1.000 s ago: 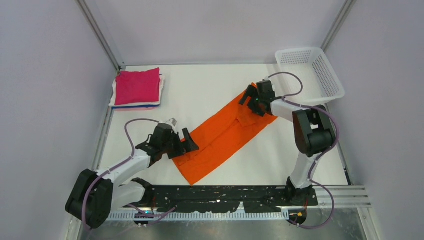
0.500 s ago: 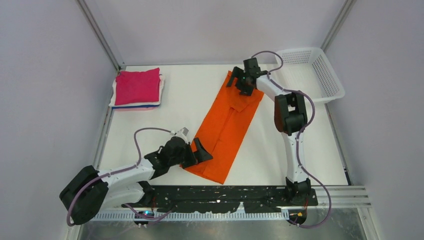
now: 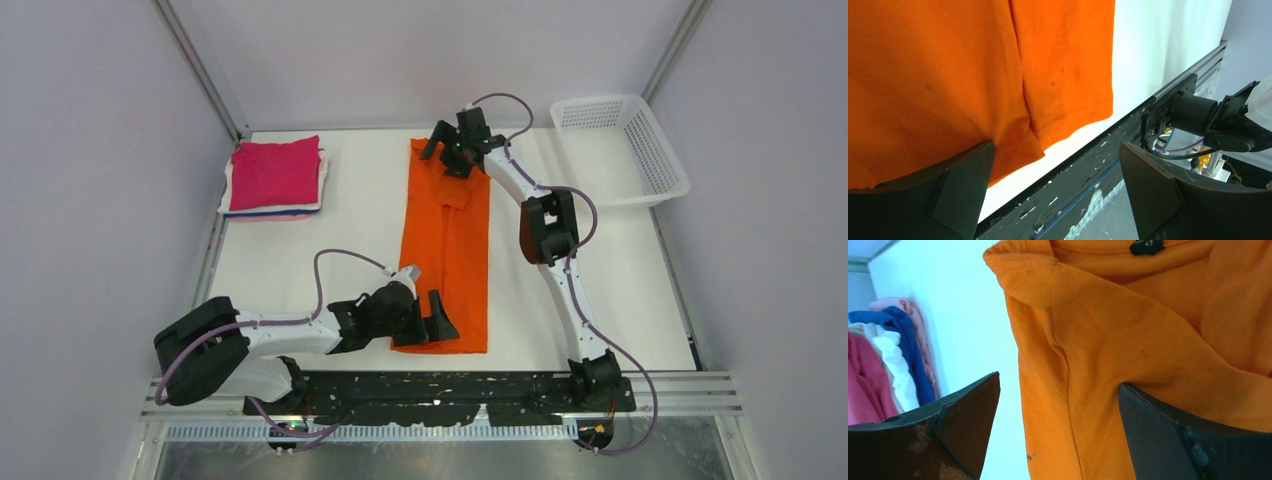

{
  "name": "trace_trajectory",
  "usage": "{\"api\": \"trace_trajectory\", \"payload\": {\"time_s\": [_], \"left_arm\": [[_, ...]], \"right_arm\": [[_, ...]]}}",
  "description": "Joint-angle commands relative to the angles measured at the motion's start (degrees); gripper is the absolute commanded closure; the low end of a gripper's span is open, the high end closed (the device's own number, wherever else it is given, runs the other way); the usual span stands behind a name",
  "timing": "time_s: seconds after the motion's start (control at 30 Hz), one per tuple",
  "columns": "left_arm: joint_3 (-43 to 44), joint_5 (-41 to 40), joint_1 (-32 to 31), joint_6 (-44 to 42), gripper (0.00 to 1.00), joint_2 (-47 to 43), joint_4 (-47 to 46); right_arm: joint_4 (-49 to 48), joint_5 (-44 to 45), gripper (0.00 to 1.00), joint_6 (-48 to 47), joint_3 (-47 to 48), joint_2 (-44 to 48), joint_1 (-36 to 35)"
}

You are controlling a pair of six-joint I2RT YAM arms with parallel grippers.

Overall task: Fold and stack the t-shirts
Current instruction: Rotate the tshirt 90 degrees

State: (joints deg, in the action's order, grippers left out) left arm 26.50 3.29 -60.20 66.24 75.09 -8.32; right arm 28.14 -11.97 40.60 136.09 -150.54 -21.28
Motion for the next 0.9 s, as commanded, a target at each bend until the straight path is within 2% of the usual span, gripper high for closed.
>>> {"api": "trace_trajectory", "payload": {"time_s": [0.0,0.17,0.27,0.33,0.5,0.53,0.57,0.6,0.7,0.73,0.8,0.87], "left_arm": [[2.5,0.8,-1.5,-0.4,0.0,0.4,0.7],[3.0,-0.1,-1.8,-3.9,0.0,-3.9,3.9],[3.8,-2.6,-1.8,-8.0,0.0,-9.8,9.1],[5.3,-7.0,-1.8,-11.4,0.0,-13.4,16.5],[7.9,-17.9,-0.1,-17.3,0.0,-20.4,36.9],[7.6,-18.7,0.4,-17.9,0.0,-21.8,37.8],[5.8,-18.3,1.5,-18.5,0.0,-23.2,38.1],[4.3,-16.5,2.8,-19.0,0.0,-24.3,37.5],[-0.3,-8.0,8.3,-20.0,0.0,-26.4,32.7],[-1.4,-5.0,9.8,-20.1,0.0,-26.5,30.2],[-2.9,0.1,11.4,-20.1,0.0,-26.4,27.2],[-3.3,1.9,11.7,-20.4,0.01,-25.8,25.9]], "right_arm": [[-6.4,-1.7,0.05,3.3,3.4,-5.6,-0.9],[-5.4,-1.2,0.05,-1.1,7.6,-3.1,-1.4],[-1.2,1.9,0.05,-8.1,6.9,4.3,-1.4],[0.4,2.9,0.05,-12.8,4.0,10.3,-1.4],[-3.1,7.8,0.04,-22.8,-17.3,29.8,-1.4],[-3.8,8.1,0.05,-23.3,-24.3,32.4,-1.4],[-4.6,8.3,0.05,-23.7,-28.2,37.8,-1.4],[-6.9,8.0,0.05,-23.8,-37.0,40.4,-1.5],[-8.1,5.9,0.05,-22.2,-52.7,52.9,-1.6],[-7.8,5.9,0.05,-20.7,-60.5,56.3,-1.9],[-9.5,6.9,0.05,-17.2,-72.8,62.8,-2.9],[-11.9,6.4,0.04,-13.5,-83.8,69.5,-4.2]]}}
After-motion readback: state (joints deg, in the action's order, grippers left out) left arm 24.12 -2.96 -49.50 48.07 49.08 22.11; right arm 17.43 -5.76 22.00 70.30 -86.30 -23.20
